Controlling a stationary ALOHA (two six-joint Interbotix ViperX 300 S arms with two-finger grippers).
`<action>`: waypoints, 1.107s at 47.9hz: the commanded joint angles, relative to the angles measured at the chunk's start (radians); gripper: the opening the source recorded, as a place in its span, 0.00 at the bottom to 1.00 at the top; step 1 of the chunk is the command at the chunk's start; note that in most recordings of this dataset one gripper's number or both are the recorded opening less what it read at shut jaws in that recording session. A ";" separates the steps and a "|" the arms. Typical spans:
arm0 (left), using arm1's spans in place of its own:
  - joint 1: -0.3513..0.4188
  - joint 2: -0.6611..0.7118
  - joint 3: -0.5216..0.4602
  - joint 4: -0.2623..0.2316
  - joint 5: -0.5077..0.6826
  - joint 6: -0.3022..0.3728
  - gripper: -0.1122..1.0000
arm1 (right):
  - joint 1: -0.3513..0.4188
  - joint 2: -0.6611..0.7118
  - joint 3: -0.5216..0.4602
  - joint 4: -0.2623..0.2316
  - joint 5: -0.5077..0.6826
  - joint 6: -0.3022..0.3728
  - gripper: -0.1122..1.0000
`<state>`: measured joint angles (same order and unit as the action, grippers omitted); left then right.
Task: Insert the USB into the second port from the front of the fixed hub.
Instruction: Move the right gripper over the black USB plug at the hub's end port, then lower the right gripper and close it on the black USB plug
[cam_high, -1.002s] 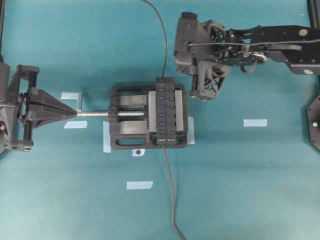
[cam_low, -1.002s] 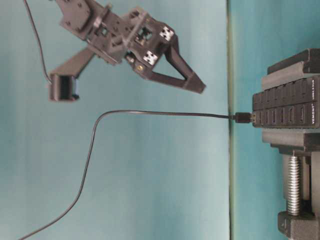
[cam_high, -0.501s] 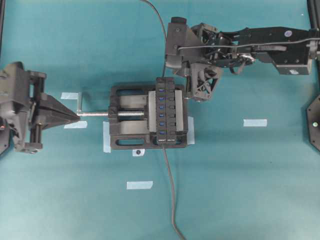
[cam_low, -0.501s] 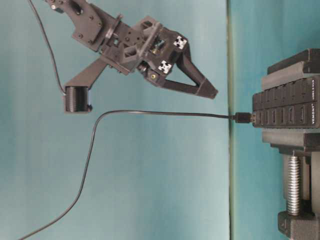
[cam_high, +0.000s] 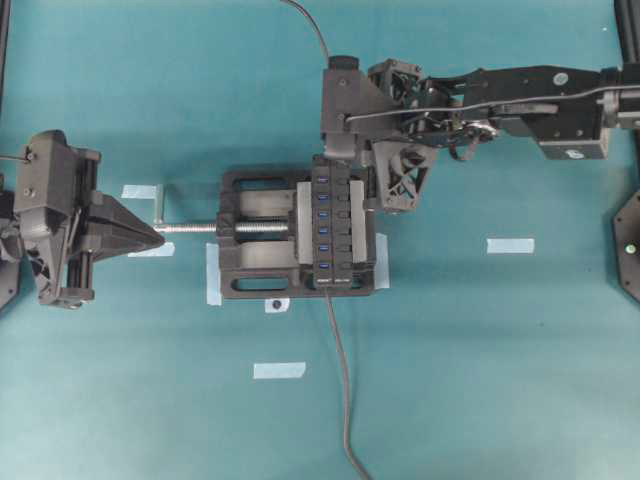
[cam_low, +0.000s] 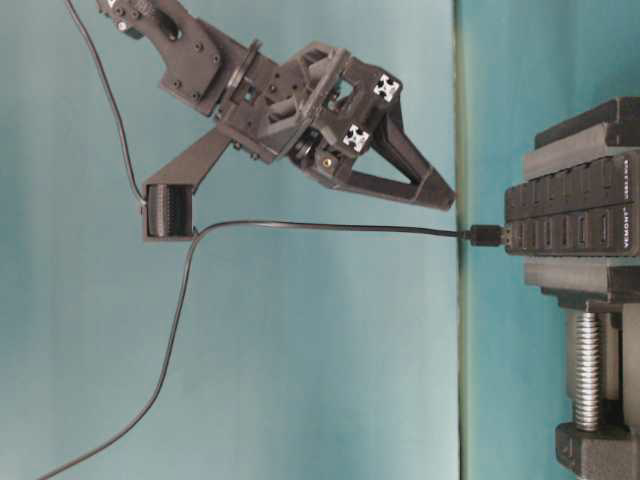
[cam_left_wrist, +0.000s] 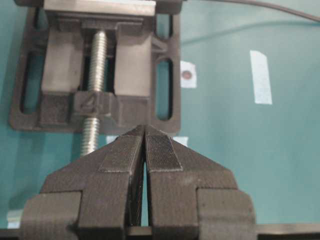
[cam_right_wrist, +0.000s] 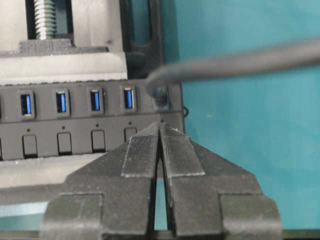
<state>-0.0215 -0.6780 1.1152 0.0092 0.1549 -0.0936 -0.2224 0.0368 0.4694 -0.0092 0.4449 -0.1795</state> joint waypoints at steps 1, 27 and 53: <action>0.002 0.000 -0.018 0.002 -0.011 -0.002 0.10 | 0.006 -0.012 -0.026 0.000 -0.011 -0.011 0.15; 0.005 0.000 -0.021 0.002 -0.011 -0.002 0.10 | 0.006 -0.009 -0.031 0.000 -0.012 -0.011 0.20; 0.006 0.000 -0.020 0.002 -0.011 -0.002 0.10 | 0.009 -0.006 -0.038 -0.002 -0.012 -0.011 0.89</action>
<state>-0.0169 -0.6765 1.1152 0.0092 0.1534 -0.0936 -0.2178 0.0430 0.4571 -0.0092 0.4387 -0.1810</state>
